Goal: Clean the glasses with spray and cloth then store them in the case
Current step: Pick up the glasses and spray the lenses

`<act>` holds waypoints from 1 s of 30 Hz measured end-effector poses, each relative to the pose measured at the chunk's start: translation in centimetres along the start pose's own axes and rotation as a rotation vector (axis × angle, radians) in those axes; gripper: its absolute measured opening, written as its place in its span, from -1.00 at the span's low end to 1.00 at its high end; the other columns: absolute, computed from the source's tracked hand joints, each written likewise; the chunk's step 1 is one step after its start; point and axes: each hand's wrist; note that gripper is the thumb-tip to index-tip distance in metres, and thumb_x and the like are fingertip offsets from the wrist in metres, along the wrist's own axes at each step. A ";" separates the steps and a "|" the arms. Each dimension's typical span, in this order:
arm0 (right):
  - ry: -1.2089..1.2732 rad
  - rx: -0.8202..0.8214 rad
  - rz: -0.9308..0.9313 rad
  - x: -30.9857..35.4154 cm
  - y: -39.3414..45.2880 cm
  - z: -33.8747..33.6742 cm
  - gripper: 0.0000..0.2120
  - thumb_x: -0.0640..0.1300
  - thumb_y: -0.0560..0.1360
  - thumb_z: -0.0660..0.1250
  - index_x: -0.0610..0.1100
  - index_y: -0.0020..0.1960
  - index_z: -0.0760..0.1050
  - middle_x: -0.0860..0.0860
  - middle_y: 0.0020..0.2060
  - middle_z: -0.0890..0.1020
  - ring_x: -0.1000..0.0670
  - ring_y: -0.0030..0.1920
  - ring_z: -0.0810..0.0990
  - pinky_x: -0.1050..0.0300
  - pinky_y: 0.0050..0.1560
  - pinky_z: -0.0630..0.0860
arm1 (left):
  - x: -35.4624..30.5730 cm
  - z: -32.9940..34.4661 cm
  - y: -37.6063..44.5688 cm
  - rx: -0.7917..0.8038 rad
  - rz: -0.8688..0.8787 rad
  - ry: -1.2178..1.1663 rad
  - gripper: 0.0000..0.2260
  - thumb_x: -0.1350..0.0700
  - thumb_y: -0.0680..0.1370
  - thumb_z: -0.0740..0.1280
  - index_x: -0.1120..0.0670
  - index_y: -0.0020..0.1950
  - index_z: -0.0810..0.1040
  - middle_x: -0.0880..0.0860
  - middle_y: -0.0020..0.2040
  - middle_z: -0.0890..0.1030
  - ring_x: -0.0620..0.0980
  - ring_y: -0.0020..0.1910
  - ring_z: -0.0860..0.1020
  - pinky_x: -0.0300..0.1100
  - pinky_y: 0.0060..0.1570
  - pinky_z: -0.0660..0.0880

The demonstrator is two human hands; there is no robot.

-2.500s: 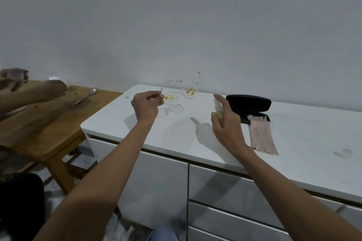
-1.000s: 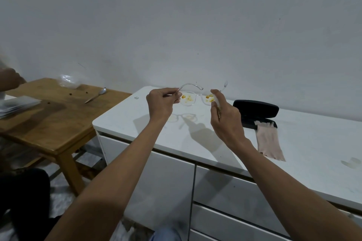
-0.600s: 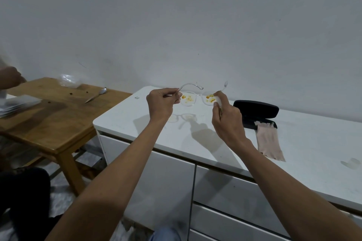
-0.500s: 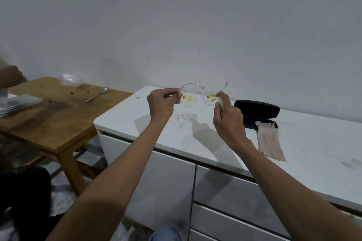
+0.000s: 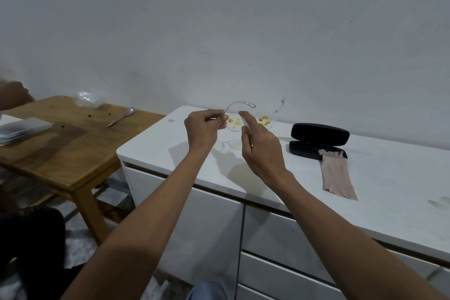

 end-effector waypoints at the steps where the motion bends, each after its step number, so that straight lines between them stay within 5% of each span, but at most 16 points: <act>1: -0.008 -0.003 0.004 0.0 0.0 0.2 -0.54 0.04 0.64 0.00 0.12 0.52 0.30 -0.09 -0.11 0.66 -0.24 -0.18 0.62 -0.16 -0.19 0.59 | 0.0 0.0 0.0 0.002 0.000 0.003 -0.83 0.30 0.43 0.57 0.24 0.01 0.74 0.04 -0.23 0.73 -0.06 -0.30 0.73 -0.17 -0.13 0.69; 17: 0.023 -0.035 0.081 -0.8 0.2 0.7 -0.67 -0.12 0.70 0.11 -0.06 0.45 0.35 -0.12 -0.25 0.60 -0.24 -0.24 0.59 -0.10 -0.23 0.53 | 0.3 0.2 -0.4 0.006 -0.014 -0.026 -0.82 0.29 0.42 0.58 0.25 0.00 0.74 0.09 -0.22 0.74 -0.02 -0.29 0.73 -0.11 -0.11 0.70; 21: 0.105 -0.066 0.147 -0.8 -0.2 -0.1 -0.63 -0.12 0.69 0.16 -0.01 0.49 0.37 0.06 -0.30 0.50 -0.09 -0.22 0.54 0.05 -0.17 0.36 | 0.3 0.3 -0.2 0.002 -0.016 -0.038 -0.83 0.29 0.43 0.57 0.26 0.01 0.74 0.11 -0.20 0.74 0.02 -0.26 0.74 -0.11 -0.10 0.70; 24: 0.186 -0.120 0.198 -1.7 -0.6 -0.6 -0.63 -0.15 0.65 0.24 -0.01 0.45 0.41 0.14 -0.45 0.40 0.05 -0.41 0.42 0.10 -0.25 0.32 | 0.1 0.0 0.5 -0.013 -0.026 -0.054 -0.82 0.29 0.44 0.57 0.27 0.02 0.74 0.16 -0.17 0.75 0.05 -0.24 0.74 -0.08 -0.07 0.70; 28: 0.370 -0.219 0.318 -2.8 -1.3 -1.4 -0.62 -0.22 0.65 0.25 -0.02 0.44 0.42 -0.06 -0.50 0.43 0.08 -0.50 0.38 0.27 -0.39 0.39 | -0.5 -0.4 1.4 -0.039 -0.023 -0.109 -0.83 0.33 0.44 0.55 0.30 0.02 0.72 0.20 -0.16 0.74 0.09 -0.21 0.74 -0.05 -0.07 0.70; 30: 0.461 -0.214 0.388 -3.2 -1.4 -1.6 -0.64 -0.16 0.68 0.22 0.03 0.46 0.38 -0.15 -0.39 0.57 0.09 -0.43 0.47 0.21 -0.31 0.49 | -0.9 -0.5 1.6 -0.036 -0.017 -0.124 -0.82 0.34 0.45 0.55 0.32 0.03 0.72 0.22 -0.15 0.73 0.10 -0.19 0.74 -0.07 -0.09 0.70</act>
Point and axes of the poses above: each hand's wrist, its own y-axis towards the middle knuckle, its own z-axis out of the palm, x = y × z
